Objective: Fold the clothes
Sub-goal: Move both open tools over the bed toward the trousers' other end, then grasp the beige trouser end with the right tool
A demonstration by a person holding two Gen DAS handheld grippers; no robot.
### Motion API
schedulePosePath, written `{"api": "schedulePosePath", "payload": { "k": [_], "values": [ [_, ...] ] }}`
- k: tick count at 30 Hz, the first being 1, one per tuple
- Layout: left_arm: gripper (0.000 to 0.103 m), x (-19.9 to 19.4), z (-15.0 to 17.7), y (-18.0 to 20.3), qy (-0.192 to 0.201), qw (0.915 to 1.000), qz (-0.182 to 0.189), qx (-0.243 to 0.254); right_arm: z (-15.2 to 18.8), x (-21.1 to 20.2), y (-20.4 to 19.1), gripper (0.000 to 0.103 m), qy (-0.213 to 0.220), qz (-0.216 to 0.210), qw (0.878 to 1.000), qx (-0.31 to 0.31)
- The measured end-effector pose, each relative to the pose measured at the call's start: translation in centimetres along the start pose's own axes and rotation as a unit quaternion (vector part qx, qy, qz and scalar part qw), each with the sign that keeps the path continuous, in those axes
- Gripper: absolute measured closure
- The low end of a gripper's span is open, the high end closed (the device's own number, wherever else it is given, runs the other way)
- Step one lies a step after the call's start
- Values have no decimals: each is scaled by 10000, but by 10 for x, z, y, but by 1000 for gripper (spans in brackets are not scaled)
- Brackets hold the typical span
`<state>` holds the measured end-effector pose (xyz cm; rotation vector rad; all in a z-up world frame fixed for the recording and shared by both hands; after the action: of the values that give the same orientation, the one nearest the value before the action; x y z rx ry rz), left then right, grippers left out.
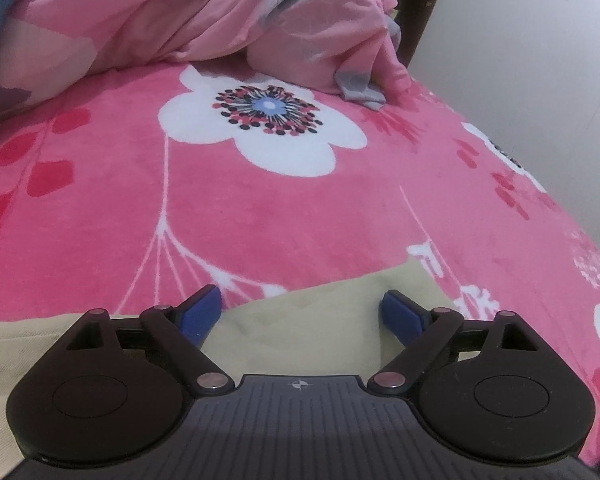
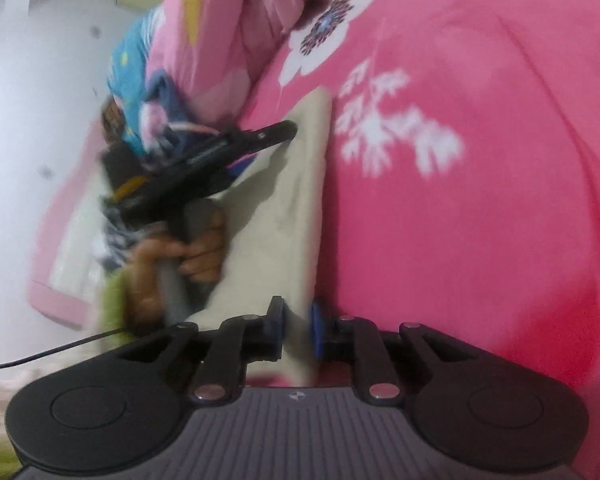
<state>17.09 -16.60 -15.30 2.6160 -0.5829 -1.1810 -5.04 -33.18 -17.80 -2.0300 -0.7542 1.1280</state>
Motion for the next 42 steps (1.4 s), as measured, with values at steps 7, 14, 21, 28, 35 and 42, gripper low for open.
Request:
{"api": "schedulePosePath", "payload": {
  "k": [7, 14, 21, 28, 35, 42],
  "values": [
    [15, -2, -3, 0, 9, 9999, 72, -100, -28, -12, 10, 66, 351, -186, 9982, 443],
    [14, 1, -3, -3, 106, 9998, 74, -153, -18, 9, 14, 77, -20, -219, 9991, 358],
    [15, 4, -4, -5, 187, 9997, -60, -160, -16, -27, -38, 91, 723, -443, 9962, -215],
    [14, 5, -4, -4, 240, 9996, -111, -49, 47, -11, 11, 100, 638, -49, 9954, 716],
    [19, -33, -11, 32, 334, 9963, 676, 412, 43, -42, 7, 99, 1210, -16, 9909, 586],
    [10, 6, 19, 62, -105, 9804, 45, 1967, 47, -36, 5, 98, 1341, 136, 9895, 517]
  ]
}}
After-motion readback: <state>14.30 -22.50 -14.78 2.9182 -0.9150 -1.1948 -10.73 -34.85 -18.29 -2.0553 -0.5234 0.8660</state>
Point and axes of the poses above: each gripper's, at about its wrist camera, not at the fingertips, and x roughly the way its jaws point, y to its right, z to its underside, the point moved 9 cm from there along x, roughly the way its jaws point, and after that the axes turned 7 degrees about -x, right-handed, at the moved point
